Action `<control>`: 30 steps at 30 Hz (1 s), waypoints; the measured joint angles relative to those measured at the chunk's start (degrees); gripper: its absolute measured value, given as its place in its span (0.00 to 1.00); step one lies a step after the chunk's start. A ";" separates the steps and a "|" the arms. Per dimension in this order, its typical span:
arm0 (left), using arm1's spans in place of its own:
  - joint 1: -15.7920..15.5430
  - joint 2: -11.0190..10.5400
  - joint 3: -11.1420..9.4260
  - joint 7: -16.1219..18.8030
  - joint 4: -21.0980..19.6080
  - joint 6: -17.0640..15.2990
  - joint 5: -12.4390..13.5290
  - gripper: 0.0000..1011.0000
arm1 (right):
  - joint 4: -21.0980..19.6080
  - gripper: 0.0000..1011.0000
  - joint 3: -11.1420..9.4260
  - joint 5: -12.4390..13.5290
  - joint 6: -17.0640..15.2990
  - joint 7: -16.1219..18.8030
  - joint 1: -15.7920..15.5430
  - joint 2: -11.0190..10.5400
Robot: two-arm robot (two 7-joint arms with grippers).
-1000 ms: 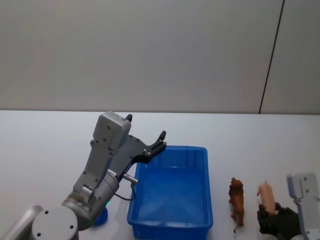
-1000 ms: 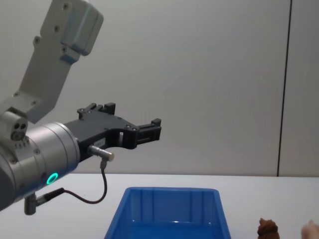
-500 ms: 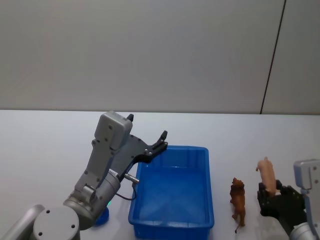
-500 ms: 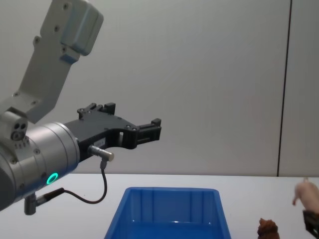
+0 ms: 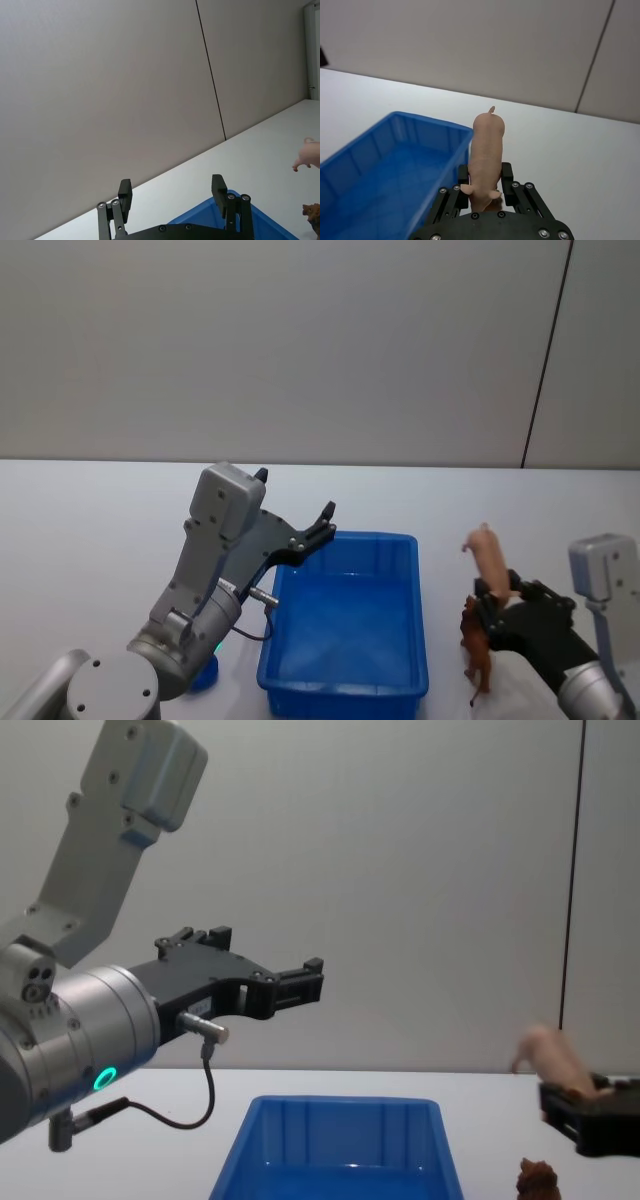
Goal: Pick up the two dolls from the table and place them into the box.
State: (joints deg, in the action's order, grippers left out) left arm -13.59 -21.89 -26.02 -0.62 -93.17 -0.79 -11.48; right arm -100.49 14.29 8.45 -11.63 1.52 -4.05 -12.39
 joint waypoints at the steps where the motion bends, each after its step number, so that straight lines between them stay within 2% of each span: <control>1: 0.00 0.00 0.00 0.00 0.00 0.00 0.00 0.99 | 0.01 0.36 0.06 0.02 0.11 0.58 0.19 0.06; 11: 0.00 0.00 0.00 0.00 0.00 0.00 0.00 0.99 | 1.82 0.36 1.12 -0.01 0.78 8.71 2.72 1.16; 20: 0.00 0.00 0.00 0.00 0.00 0.00 0.00 0.99 | 6.89 0.36 2.70 -1.09 0.01 16.93 6.76 3.45; 21: 0.00 0.00 0.00 0.00 0.00 0.00 0.00 0.99 | 6.89 0.36 2.70 -1.09 0.01 16.93 6.76 3.45; 24: 0.00 0.00 0.00 0.00 0.00 0.00 0.00 0.99 | 9.22 0.40 3.25 -1.55 -0.60 19.06 8.29 4.37; 25: 0.00 0.00 0.00 0.00 0.00 0.00 0.00 0.99 | 10.34 0.45 3.48 -1.77 -0.83 19.84 9.00 4.80; 27: 0.00 0.00 0.00 0.00 0.00 0.00 0.00 0.99 | 11.96 0.49 3.83 -2.07 -1.16 20.91 10.02 5.43; 28: 0.00 0.00 0.00 0.00 0.00 0.00 0.00 0.99 | 12.40 0.55 3.91 -2.16 -1.24 21.20 10.28 5.58; 30: 0.00 0.00 0.00 0.00 0.00 0.00 0.00 0.99 | 13.19 0.60 4.06 -2.33 -1.36 21.69 10.77 5.88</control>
State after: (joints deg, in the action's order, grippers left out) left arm -13.59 -21.89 -26.02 -0.62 -93.17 -0.79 -11.48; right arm -87.30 18.35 6.13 -12.99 23.21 6.71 -6.51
